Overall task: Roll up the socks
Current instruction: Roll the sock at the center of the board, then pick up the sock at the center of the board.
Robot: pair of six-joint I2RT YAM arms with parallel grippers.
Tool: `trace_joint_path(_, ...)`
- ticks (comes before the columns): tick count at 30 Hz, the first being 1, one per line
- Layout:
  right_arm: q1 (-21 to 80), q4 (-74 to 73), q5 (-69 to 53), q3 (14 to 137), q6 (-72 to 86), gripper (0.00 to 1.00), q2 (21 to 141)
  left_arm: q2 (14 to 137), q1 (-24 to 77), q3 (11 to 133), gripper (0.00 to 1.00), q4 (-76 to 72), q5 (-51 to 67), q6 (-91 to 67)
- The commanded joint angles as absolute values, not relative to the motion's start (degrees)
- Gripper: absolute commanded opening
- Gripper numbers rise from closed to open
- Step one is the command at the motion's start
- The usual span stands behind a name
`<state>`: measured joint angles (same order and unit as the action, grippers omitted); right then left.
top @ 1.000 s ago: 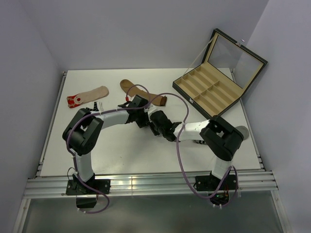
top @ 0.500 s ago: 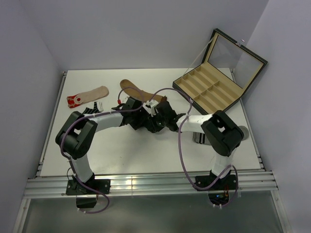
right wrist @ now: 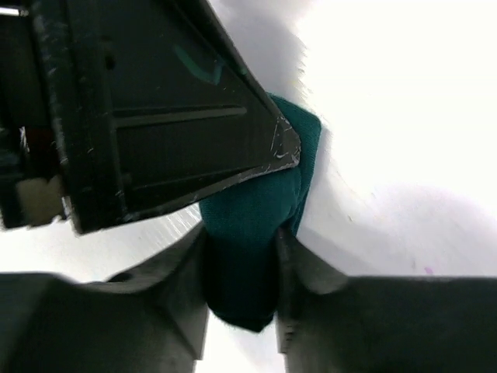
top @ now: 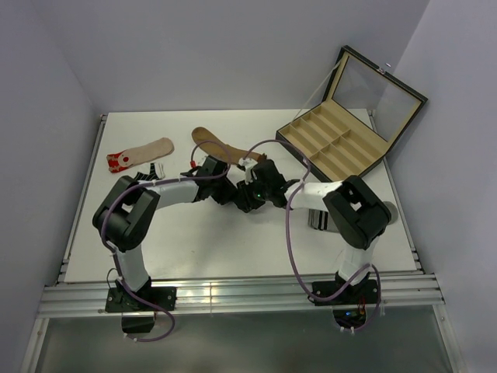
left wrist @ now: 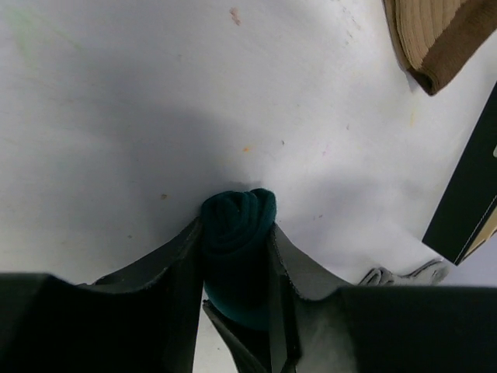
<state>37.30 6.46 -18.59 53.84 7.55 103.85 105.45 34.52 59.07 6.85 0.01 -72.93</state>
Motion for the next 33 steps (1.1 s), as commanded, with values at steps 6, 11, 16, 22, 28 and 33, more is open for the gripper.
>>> trace_joint_path(6, 43.5, 3.7, 4.4, 49.4, 3.6, 0.59, 95.9, 111.5, 35.2, 59.8, 0.19, 18.5, -0.5, -68.3)
trace_joint_path(11, 47.2, 4.7, 11.2, 49.9, 0.6, 0.61, 95.1, 112.2, 35.2, 61.3, 0.19, 20.2, 0.4, -66.9)
trace_joint_path(16, 49.3, 5.1, 13.8, 51.8, -2.0, 0.63, 97.0, 113.1, 35.4, 62.6, 0.2, 21.1, 0.8, -66.0)
trace_joint_path(22, 50.6, 5.9, 16.7, 53.5, -3.2, 0.64, 100.1, 113.4, 35.7, 63.0, 0.2, 21.8, 0.8, -65.7)
trace_joint_path(28, 50.6, 6.9, 15.0, 54.7, -3.8, 0.64, 102.6, 113.5, 35.9, 62.8, 0.2, 21.1, 1.6, -65.9)
trace_joint_path(33, 50.6, 7.6, 13.3, 54.9, -3.5, 0.63, 104.5, 113.6, 36.0, 62.7, 0.21, 20.9, 1.6, -65.8)
